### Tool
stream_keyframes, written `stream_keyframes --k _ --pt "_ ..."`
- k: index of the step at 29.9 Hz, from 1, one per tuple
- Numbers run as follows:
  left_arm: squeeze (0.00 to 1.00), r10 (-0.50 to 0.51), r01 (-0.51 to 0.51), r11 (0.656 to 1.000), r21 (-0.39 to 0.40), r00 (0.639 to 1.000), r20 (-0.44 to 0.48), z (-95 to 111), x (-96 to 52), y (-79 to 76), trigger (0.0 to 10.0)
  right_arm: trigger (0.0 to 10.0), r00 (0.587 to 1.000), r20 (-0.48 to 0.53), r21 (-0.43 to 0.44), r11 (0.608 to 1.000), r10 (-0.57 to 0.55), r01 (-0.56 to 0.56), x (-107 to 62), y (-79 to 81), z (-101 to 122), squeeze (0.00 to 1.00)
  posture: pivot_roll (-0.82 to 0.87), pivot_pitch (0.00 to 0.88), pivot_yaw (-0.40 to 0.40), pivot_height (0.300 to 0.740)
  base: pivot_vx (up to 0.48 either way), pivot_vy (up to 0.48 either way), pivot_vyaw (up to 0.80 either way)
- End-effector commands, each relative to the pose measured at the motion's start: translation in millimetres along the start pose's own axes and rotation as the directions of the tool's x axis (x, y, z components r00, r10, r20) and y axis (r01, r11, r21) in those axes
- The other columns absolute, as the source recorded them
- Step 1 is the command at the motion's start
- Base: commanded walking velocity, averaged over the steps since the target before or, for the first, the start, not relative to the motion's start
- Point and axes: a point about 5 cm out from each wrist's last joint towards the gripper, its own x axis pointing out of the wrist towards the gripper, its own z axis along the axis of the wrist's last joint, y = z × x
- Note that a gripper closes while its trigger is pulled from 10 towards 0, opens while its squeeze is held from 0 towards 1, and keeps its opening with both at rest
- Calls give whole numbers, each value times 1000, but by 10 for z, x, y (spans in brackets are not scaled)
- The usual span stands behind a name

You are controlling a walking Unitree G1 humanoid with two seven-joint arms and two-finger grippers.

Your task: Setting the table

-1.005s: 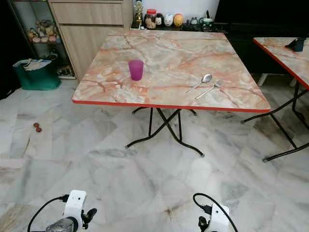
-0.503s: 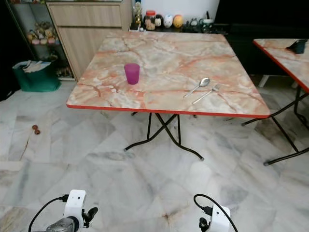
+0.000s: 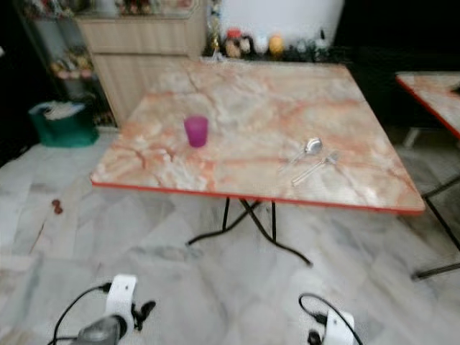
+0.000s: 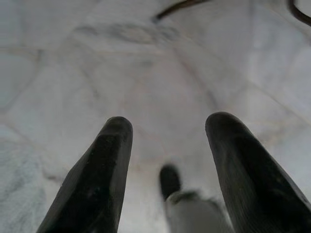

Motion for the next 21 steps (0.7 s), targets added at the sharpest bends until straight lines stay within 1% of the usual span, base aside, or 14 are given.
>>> stream_keyframes --k 1,6,10,13,16,17,18,20,21 --pt "0 -7 7 1000 -4 1000 -8 -7 4 -25 10000 10000 1000 -10 -4 1000 -2 2 -10 -18 -40 0 68 0 -30 740 360 0 0" --pt "0 -9 9 1000 -2 1000 2 13 8 -33 10000 10000 1000 -8 -4 1000 -1 1 -9 -16 -33 0 67 0 -29 740 344 0 0" --pt "0 3 -3 1000 7 1000 15 32 9 -25 10000 10000 1000 -7 -6 1000 0 0 -8 -14 -29 0 68 0 -28 740 0 0 0" --pt "0 16 -17 1000 23 999 42 61 6 -5 10000 10000 1000 -8 -6 1000 1 -1 -8 -13 -30 0 67 0 -28 740 0 0 0" --pt "0 35 -36 999 4 993 114 138 -7 43 10000 10000 1000 -8 -8 1000 1 -1 -8 -17 -30 0 74 0 -29 740 0 0 0" --pt "0 45 -46 999 -2 987 153 172 -23 77 10000 10000 1000 -9 -8 1000 1 -1 -8 -19 -30 0 77 0 -29 740 0 0 0" --pt "0 47 -47 999 -4 986 161 178 -27 83 10000 10000 1000 -9 -9 1000 1 -1 -8 -21 -30 0 77 0 -29 740 0 0 0" --pt "0 42 -44 999 4 973 229 206 -75 119 10000 10000 1000 -10 -12 1000 2 -2 -8 -25 -29 0 87 0 -31 740 0 0 0" --pt "0 41 -44 999 6 968 246 212 -90 129 10000 10000 1000 -10 -13 1000 2 -2 -8 -27 -28 0 87 0 -31 740 0 0 0"
